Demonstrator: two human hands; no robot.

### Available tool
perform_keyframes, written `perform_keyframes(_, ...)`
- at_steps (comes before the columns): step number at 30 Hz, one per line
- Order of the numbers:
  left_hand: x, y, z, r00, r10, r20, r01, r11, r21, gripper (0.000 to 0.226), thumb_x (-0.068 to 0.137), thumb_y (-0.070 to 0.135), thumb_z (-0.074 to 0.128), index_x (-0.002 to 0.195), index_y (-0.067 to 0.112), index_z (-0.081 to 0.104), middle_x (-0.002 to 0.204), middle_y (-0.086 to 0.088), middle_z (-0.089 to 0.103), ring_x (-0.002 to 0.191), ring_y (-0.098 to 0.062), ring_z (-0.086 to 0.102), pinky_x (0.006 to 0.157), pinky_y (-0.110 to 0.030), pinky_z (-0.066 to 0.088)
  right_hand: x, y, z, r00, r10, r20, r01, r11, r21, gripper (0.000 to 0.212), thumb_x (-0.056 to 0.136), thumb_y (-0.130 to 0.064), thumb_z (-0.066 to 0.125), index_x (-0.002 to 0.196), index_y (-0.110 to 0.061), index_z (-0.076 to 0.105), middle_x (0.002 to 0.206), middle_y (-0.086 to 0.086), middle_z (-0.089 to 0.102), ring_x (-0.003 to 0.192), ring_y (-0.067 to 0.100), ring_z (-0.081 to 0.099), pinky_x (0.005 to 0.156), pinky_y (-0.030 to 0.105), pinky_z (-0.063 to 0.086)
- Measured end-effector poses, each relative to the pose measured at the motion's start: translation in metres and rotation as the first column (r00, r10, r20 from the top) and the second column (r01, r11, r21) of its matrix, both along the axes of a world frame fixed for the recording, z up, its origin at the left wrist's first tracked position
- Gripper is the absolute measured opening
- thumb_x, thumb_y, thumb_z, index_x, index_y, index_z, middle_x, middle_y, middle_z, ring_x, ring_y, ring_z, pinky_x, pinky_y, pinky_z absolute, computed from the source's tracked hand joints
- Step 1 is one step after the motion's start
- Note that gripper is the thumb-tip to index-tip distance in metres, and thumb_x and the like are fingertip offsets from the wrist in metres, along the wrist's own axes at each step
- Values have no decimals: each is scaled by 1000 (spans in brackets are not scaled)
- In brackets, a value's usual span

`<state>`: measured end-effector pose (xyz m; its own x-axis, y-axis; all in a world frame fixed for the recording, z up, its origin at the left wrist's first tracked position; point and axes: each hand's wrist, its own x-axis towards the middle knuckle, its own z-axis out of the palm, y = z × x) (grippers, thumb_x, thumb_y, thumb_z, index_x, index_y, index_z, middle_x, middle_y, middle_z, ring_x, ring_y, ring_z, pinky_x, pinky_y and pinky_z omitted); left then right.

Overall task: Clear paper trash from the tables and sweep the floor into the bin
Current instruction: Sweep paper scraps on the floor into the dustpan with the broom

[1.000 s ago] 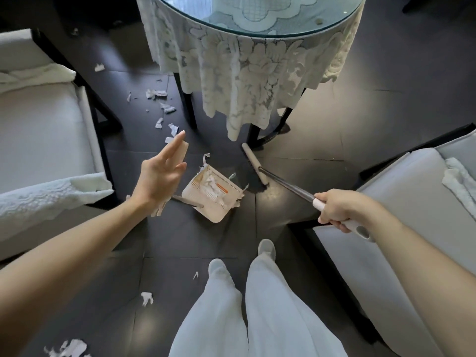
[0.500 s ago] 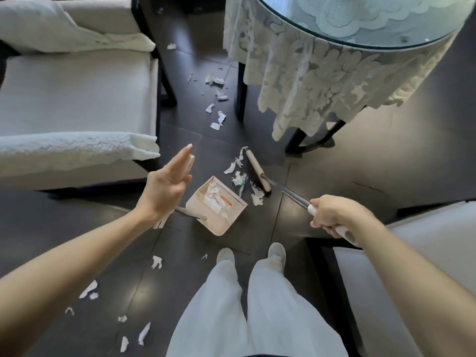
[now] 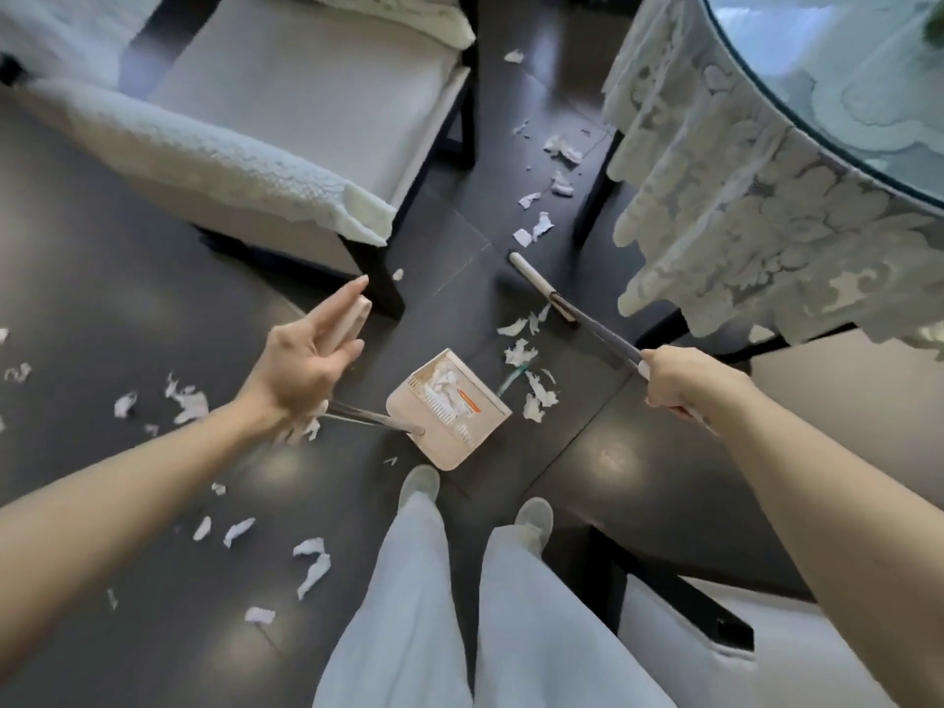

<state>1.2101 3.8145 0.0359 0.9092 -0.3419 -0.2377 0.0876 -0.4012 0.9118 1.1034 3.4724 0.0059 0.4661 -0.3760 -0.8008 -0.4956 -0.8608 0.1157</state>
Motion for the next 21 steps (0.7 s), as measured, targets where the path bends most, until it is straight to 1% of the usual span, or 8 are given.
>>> perform_keyframes(4,-30,-1,-11,997,67,44,-71,994,88,67,85,-10,59,128,40,51,108,31,58,105,19,52,88,-3,40,-4,-1,-15,996,80,-40,-77,994,82,73,86,-25,68,149,-17,30,131,5,55,106,24,59,78,29,48)
perform_keyframes(7,-51,-2,-28,999,14,-38,-9,991,133,73,87,-1,60,125,60,48,122,22,60,120,2,51,107,-33,40,-21,-3,-25,996,-68,-56,77,982,175,84,84,-19,71,153,-22,22,113,0,54,69,12,49,58,23,42)
perform_keyframes(9,-64,-8,-39,999,10,-47,-3,988,156,72,88,4,61,126,63,44,128,13,59,121,3,51,111,-25,33,-32,-8,-27,990,-129,-55,137,973,187,84,85,-13,67,153,-27,19,91,-3,50,56,9,38,51,21,36)
perform_keyframes(11,-71,-16,-43,1000,18,-6,-16,982,187,71,88,9,61,127,65,41,128,13,60,118,6,52,106,-14,33,-39,-14,-25,986,-154,-57,162,968,189,83,86,-6,61,153,-31,18,75,-2,47,54,13,45,51,26,42)
perform_keyframes(13,-72,-24,-44,999,33,-30,-28,989,143,71,88,9,59,127,65,40,129,15,58,118,-3,56,109,-28,36,-45,-16,-20,984,-159,-75,171,967,187,85,84,-1,56,152,-34,17,73,1,48,57,19,50,54,29,46)
perform_keyframes(15,-74,-31,-42,999,40,-22,-36,985,172,71,88,11,58,126,68,38,119,32,54,107,-18,62,102,-42,46,-52,-11,-13,985,-129,-112,147,973,176,89,82,1,55,153,-36,15,71,0,44,63,22,50,63,33,49)
perform_keyframes(17,-78,-35,-42,999,41,15,-43,978,206,70,88,13,58,128,66,36,109,42,49,98,-27,63,93,-46,52,-64,-1,-7,983,-118,-138,143,973,184,90,81,0,56,152,-37,16,70,0,43,69,25,52,67,34,49)
perform_keyframes(21,-82,-40,-48,996,50,78,-63,982,177,67,88,12,58,139,50,37,122,24,54,104,-27,64,97,-39,49,-95,29,3,966,-179,-187,229,928,293,84,86,-6,55,152,-38,15,66,9,56,59,22,51,59,33,45)
